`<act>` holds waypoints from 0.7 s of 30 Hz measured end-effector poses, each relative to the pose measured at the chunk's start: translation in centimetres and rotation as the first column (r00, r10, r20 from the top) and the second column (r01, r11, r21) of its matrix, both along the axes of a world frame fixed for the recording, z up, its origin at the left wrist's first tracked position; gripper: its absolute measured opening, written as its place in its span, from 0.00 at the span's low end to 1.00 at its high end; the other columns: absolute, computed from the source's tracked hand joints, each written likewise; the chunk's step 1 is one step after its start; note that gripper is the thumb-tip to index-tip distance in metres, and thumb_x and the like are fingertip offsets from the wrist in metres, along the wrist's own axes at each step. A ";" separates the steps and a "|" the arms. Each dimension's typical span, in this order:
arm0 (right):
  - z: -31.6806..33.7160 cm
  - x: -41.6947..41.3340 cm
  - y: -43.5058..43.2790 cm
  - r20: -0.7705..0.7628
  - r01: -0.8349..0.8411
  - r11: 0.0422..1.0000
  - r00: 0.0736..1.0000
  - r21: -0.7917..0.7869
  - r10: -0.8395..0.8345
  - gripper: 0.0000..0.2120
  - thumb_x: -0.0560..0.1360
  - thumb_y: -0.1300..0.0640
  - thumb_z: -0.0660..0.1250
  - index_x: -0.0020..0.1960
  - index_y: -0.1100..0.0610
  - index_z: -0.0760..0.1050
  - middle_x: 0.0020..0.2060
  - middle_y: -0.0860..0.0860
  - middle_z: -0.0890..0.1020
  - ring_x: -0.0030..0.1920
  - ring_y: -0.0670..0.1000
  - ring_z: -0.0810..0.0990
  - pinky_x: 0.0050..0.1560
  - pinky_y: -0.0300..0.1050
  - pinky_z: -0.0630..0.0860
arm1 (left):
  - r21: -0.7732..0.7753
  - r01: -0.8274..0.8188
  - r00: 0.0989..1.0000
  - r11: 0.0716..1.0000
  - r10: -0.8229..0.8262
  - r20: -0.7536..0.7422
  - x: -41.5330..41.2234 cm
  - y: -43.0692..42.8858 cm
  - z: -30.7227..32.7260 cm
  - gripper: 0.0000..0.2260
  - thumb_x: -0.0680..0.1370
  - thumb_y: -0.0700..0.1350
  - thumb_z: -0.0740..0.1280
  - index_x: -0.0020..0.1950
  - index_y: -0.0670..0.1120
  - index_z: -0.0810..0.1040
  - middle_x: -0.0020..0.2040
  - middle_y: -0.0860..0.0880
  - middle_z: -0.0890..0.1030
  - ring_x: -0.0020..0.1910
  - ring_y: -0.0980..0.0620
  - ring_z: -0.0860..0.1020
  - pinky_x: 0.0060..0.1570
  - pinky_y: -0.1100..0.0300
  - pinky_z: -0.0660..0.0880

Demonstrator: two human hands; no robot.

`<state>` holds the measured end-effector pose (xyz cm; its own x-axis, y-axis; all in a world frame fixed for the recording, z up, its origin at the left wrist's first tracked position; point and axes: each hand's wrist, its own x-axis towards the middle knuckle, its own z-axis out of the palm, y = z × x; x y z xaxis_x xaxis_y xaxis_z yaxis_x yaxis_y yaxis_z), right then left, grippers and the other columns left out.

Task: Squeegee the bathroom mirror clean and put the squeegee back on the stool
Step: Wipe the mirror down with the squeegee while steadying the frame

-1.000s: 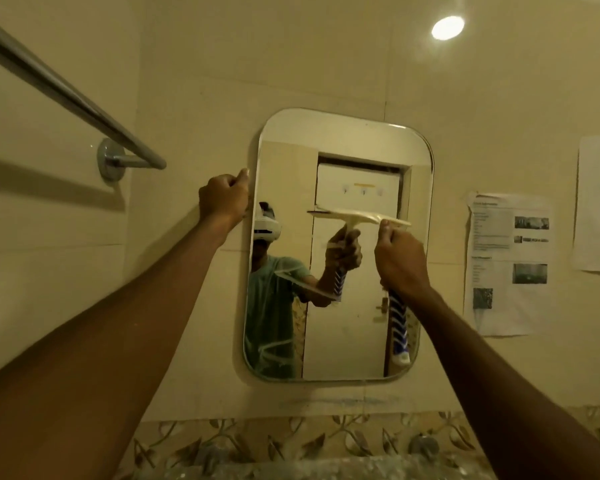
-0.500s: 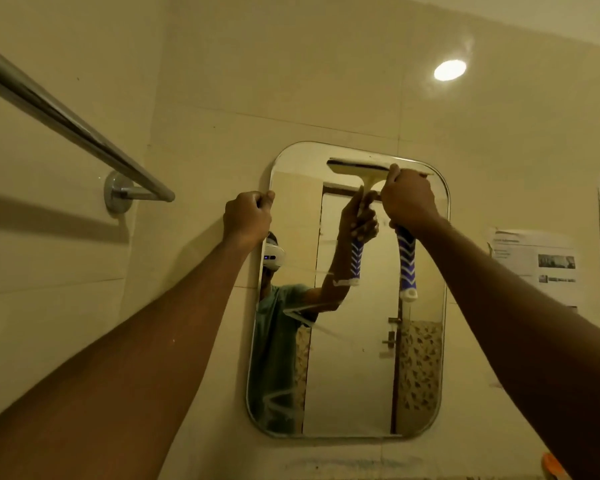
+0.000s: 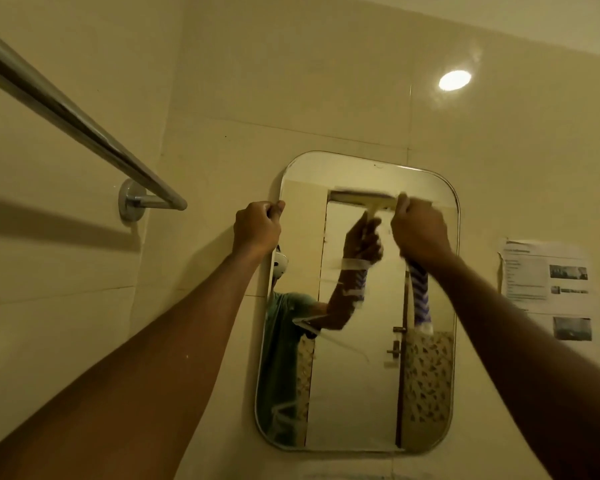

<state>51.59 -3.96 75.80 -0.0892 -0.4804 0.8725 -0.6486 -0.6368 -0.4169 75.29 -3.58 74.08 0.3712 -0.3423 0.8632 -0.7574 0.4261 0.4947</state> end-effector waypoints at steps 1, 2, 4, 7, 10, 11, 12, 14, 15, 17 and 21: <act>2.1 0.0 -0.3 0.021 0.008 1.000 1.000 0.003 -0.008 0.25 0.85 0.49 0.48 0.37 0.59 0.72 0.29 0.53 0.76 0.25 0.50 0.76 0.28 0.42 0.75 | 0.002 -0.002 1.000 1.000 0.002 -0.001 0.0 0.0 0.0 0.18 0.81 0.53 0.59 0.38 0.43 0.74 0.35 0.45 0.77 0.35 0.47 0.74 0.35 0.56 0.68; 3.4 0.1 -0.6 0.033 0.013 1.000 0.999 0.011 -0.013 0.26 0.85 0.48 0.48 0.36 0.60 0.72 0.29 0.54 0.77 0.26 0.51 0.77 0.29 0.44 0.76 | 0.003 -0.003 1.000 1.000 0.003 -0.001 0.0 -0.1 0.1 0.18 0.81 0.53 0.59 0.38 0.43 0.74 0.34 0.45 0.77 0.35 0.47 0.74 0.35 0.57 0.67; 3.8 0.1 -0.9 0.037 0.012 0.999 0.999 0.031 -0.013 0.24 0.85 0.48 0.48 0.36 0.58 0.70 0.30 0.54 0.77 0.26 0.50 0.76 0.27 0.42 0.75 | 0.012 -0.006 1.000 1.000 0.006 -0.003 0.1 0.0 0.1 0.18 0.81 0.53 0.59 0.38 0.43 0.74 0.32 0.47 0.75 0.35 0.47 0.73 0.35 0.57 0.65; -1.3 0.0 -0.8 0.006 -0.008 0.996 1.000 0.089 0.008 0.21 0.85 0.49 0.48 0.40 0.56 0.71 0.29 0.51 0.75 0.23 0.45 0.72 0.20 0.34 0.67 | 0.012 -0.004 1.000 1.000 0.004 -0.004 0.2 -0.2 0.1 0.20 0.81 0.53 0.59 0.37 0.41 0.75 0.32 0.45 0.76 0.36 0.43 0.74 0.35 0.57 0.66; -7.6 -0.1 -0.1 -0.063 0.008 0.986 0.998 0.165 0.002 0.23 0.85 0.49 0.47 0.37 0.55 0.70 0.26 0.50 0.74 0.22 0.44 0.70 0.20 0.33 0.64 | -0.008 0.008 1.000 1.000 -0.008 -0.009 0.1 -0.1 0.1 0.21 0.81 0.53 0.59 0.38 0.38 0.77 0.35 0.40 0.80 0.38 0.41 0.76 0.37 0.52 0.70; -8.5 -0.2 0.1 -0.092 0.034 0.982 0.996 0.186 -0.017 0.24 0.85 0.49 0.47 0.36 0.55 0.70 0.26 0.50 0.74 0.22 0.44 0.71 0.21 0.33 0.64 | -0.009 0.011 1.000 1.000 -0.011 -0.014 0.1 -0.1 0.0 0.21 0.81 0.53 0.59 0.38 0.38 0.77 0.36 0.40 0.80 0.38 0.41 0.77 0.38 0.51 0.72; -8.2 -0.4 0.4 -0.116 0.050 0.978 0.993 0.202 -0.027 0.24 0.85 0.49 0.47 0.35 0.55 0.70 0.26 0.50 0.73 0.23 0.44 0.70 0.20 0.32 0.63 | -0.012 0.014 1.000 1.000 -0.014 -0.018 0.0 0.0 0.0 0.21 0.81 0.53 0.59 0.39 0.38 0.77 0.36 0.40 0.80 0.38 0.41 0.77 0.38 0.51 0.73; -5.2 -0.8 0.5 -0.118 0.044 0.981 0.993 0.189 -0.022 0.24 0.85 0.48 0.49 0.35 0.56 0.70 0.26 0.50 0.73 0.22 0.44 0.70 0.20 0.32 0.64 | -0.025 0.016 1.000 1.000 -0.017 -0.017 0.0 -0.2 -0.1 0.21 0.81 0.53 0.59 0.39 0.38 0.77 0.36 0.41 0.80 0.38 0.42 0.78 0.39 0.50 0.75; -2.9 -1.0 0.2 -0.103 0.049 0.988 0.994 0.149 -0.034 0.25 0.85 0.48 0.49 0.35 0.57 0.70 0.26 0.51 0.73 0.22 0.45 0.71 0.21 0.34 0.66 | -0.036 0.016 1.000 0.999 -0.017 -0.017 0.0 -0.3 -0.2 0.21 0.81 0.53 0.59 0.39 0.38 0.77 0.36 0.41 0.81 0.37 0.42 0.79 0.40 0.49 0.76; 1.6 -1.4 -0.2 -0.036 0.059 0.994 0.998 0.092 -0.056 0.25 0.84 0.47 0.49 0.35 0.57 0.70 0.28 0.53 0.75 0.23 0.48 0.74 0.24 0.38 0.70 | -0.043 0.015 1.000 0.999 -0.016 -0.017 -0.1 -0.3 -0.3 0.20 0.81 0.54 0.59 0.39 0.40 0.77 0.35 0.43 0.80 0.36 0.43 0.79 0.39 0.50 0.76; 3.5 -1.5 -1.6 0.030 0.044 0.993 0.998 0.107 -0.047 0.22 0.84 0.46 0.50 0.40 0.59 0.71 0.30 0.54 0.76 0.25 0.50 0.76 0.24 0.41 0.71 | -0.034 -0.017 1.000 0.999 0.017 0.002 0.1 -0.3 -0.1 0.19 0.81 0.53 0.59 0.37 0.42 0.74 0.29 0.49 0.73 0.29 0.52 0.71 0.28 0.60 0.65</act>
<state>50.08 -5.59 79.29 -0.1405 -0.5649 0.8131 -0.6609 -0.5579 -0.5019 75.35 -3.91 73.95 0.3747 -0.3068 0.8749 -0.7656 0.4299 0.4786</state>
